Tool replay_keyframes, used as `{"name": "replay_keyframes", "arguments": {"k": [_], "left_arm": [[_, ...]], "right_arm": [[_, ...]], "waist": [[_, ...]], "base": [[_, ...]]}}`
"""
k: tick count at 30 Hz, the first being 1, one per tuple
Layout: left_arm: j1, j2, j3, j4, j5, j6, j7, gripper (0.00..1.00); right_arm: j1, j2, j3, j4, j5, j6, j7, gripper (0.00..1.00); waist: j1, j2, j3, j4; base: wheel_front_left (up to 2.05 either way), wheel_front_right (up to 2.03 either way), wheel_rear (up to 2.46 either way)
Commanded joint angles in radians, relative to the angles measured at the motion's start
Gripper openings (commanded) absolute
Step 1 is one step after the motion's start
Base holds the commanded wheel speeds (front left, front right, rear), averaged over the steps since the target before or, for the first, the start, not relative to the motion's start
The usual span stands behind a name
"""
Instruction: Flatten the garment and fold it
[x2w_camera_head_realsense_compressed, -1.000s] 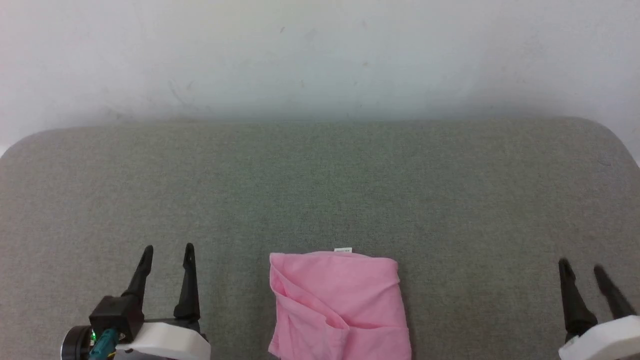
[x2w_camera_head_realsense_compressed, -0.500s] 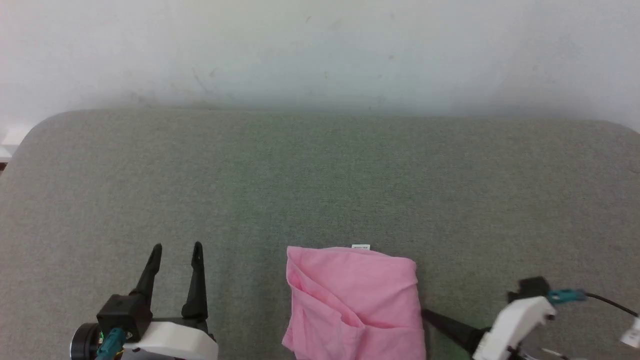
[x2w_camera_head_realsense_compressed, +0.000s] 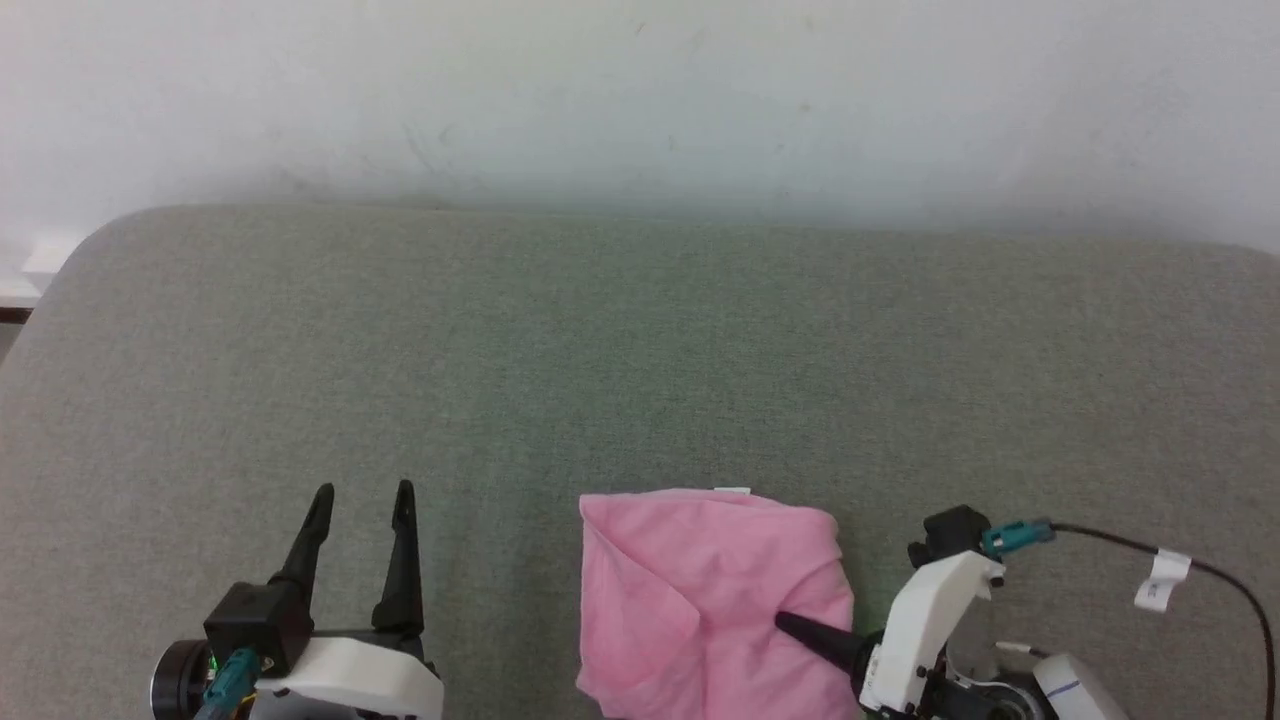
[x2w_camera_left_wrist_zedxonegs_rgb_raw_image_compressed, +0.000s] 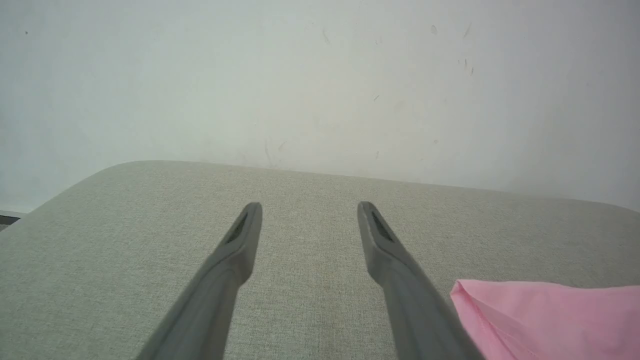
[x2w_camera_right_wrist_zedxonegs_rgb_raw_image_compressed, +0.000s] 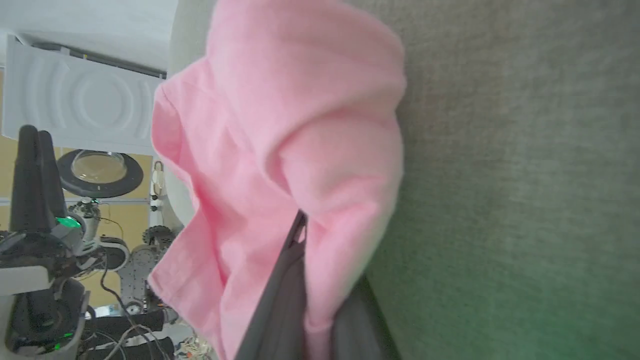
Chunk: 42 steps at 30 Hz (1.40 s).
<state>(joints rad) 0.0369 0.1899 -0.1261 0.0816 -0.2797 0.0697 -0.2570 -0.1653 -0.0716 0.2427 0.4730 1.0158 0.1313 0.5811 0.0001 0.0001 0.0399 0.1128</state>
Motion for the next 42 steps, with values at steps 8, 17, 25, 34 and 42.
{"name": "replay_keyframes", "arguments": {"k": [8,17,25,34,42], "left_arm": [[0.018,-0.011,0.022,-0.019,0.027,-0.006,-0.005,1.00],[-0.018,-0.036,0.025,-0.060,0.046,-0.027,-0.005,1.00],[-0.126,-0.016,0.013,-0.072,0.080,-0.069,-0.005,1.00],[-0.186,-0.013,0.024,-0.064,0.088,-0.083,-0.005,1.00],[-0.148,-0.038,0.042,-0.036,0.092,-0.079,-0.005,1.00]], "right_arm": [[-0.041,-0.205,0.149,-0.167,-0.293,-0.001,0.009,0.00],[-0.087,-0.389,0.107,-0.224,-0.497,-0.001,0.092,0.00],[-0.202,-0.462,0.022,-0.110,-0.571,-0.001,-0.049,0.00],[-0.282,-0.453,-0.054,0.097,-0.623,-0.001,-0.306,1.00],[-0.239,-0.420,-0.203,0.240,-0.719,-0.001,-0.524,1.00]], "waist": [[-0.0001,-0.0001,-0.022,-0.131],[-0.0001,-0.0001,0.064,-0.325],[-0.0001,-0.0001,0.213,-0.384],[-0.0001,-0.0001,0.273,-0.363],[-0.0001,-0.0001,0.171,-0.332]], "base": [[0.00,0.00,0.00],[0.00,0.00,0.00],[0.00,0.00,0.00],[0.00,0.00,0.00],[0.00,0.00,0.00]]}}
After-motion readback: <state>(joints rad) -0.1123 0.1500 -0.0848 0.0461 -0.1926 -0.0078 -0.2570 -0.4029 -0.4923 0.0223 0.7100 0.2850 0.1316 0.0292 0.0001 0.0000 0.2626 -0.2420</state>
